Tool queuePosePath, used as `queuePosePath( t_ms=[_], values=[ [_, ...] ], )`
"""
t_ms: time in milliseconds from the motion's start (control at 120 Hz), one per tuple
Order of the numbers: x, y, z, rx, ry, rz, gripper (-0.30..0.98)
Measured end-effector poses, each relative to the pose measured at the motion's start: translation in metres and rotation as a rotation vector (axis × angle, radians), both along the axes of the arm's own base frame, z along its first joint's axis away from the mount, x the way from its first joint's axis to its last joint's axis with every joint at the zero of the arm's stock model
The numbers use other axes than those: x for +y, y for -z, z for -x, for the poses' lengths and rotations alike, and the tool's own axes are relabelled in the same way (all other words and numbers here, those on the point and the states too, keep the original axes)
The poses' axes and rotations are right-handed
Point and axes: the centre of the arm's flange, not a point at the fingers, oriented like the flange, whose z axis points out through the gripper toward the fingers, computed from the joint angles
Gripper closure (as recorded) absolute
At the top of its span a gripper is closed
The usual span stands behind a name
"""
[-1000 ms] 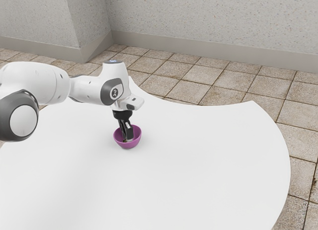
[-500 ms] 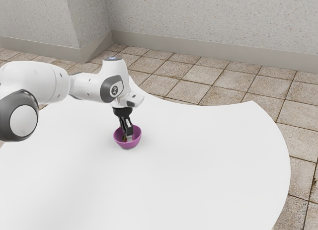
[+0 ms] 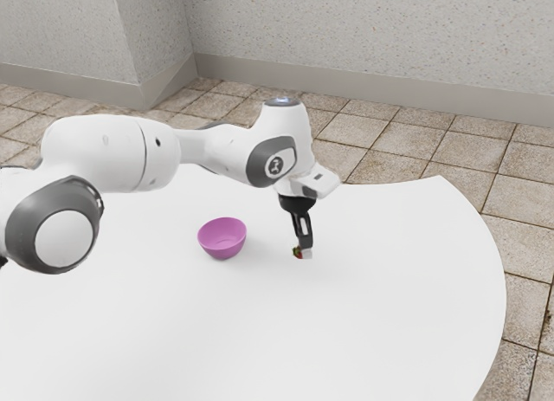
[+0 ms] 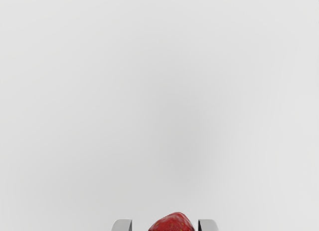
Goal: Take strawberry from the bowl
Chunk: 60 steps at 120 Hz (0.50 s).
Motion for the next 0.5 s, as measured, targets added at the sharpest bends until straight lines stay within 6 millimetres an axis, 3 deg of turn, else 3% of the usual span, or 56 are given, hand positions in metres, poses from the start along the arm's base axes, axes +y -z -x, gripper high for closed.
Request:
queuePosePath(
  t_ms=[167, 292, 400, 433, 500],
  values=[
    [-0.001, 0.012, 0.001, 0.018, -0.011, -0.001, 0.63],
    [0.004, 0.01, -0.001, 0.02, -0.025, 0.003, 0.37],
    [0.006, 0.004, -0.002, 0.013, -0.032, 0.005, 0.23],
    [0.009, -0.026, 0.0, -0.015, -0.038, 0.002, 0.19],
    [0.023, -0.145, 0.025, -0.102, -0.072, -0.015, 0.14]
  ],
)
